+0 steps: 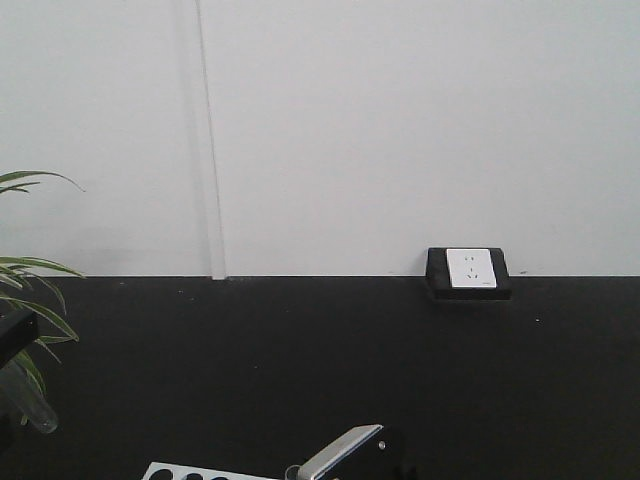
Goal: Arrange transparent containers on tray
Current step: 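Lower the right gripper onto another clear test tube in the rack, then close the right gripper and lift the test tube out of the rack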
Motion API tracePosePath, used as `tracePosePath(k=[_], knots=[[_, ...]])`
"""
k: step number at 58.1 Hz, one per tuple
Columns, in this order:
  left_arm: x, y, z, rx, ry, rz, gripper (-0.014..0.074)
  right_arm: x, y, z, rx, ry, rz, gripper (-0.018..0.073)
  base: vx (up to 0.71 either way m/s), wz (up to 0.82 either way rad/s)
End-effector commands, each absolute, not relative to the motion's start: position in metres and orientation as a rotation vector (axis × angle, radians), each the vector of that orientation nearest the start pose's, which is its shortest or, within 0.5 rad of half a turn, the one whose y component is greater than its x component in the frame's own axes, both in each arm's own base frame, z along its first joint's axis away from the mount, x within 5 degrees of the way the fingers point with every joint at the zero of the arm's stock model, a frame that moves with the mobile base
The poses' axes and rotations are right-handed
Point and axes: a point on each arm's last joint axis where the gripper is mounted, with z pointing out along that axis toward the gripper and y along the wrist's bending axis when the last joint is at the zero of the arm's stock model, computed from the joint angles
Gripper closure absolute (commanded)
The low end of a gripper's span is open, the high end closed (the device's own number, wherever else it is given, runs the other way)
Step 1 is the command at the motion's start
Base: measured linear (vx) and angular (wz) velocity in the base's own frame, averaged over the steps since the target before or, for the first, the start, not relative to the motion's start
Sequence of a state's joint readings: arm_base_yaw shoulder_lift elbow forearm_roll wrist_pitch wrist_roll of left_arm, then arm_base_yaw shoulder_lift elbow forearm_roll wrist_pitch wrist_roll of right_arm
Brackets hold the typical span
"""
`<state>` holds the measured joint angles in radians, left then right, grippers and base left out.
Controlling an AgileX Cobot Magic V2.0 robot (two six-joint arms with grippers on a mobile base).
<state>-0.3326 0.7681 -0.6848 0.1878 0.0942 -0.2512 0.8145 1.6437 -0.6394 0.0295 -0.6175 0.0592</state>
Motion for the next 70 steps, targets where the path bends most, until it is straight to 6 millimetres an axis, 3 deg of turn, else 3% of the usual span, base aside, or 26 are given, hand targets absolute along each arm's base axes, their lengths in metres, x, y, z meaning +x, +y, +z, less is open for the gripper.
tracePosePath(k=[1, 18, 27, 55, 70], knots=[[0.154, -0.054, 0.384, 0.198, 1.519, -0.333, 0.0482, 0.221, 0.233, 0.217, -0.623, 1.641, 0.637, 0.024, 0.0, 0.0], [0.154, -0.054, 0.384, 0.198, 1.519, -0.333, 0.0482, 0.221, 0.232, 0.22, -0.615, 1.622, 0.643, 0.0438, 0.0, 0.0], [0.154, -0.054, 0.384, 0.199, 1.519, -0.331, 0.0482, 0.22, 0.23, 0.235, -0.592, 1.604, 0.652, 0.0496, 0.0, 0.0], [0.154, -0.054, 0.384, 0.199, 1.525, -0.33, 0.0482, 0.229, 0.239, 0.348, -0.627, 1.562, 0.632, 0.0503, 0.0, 0.0], [0.154, -0.054, 0.383, 0.198, 1.528, -0.329, 0.0482, 0.206, 0.214, 0.407, -0.631, 1.447, 0.616, 0.0503, 0.0, 0.0]])
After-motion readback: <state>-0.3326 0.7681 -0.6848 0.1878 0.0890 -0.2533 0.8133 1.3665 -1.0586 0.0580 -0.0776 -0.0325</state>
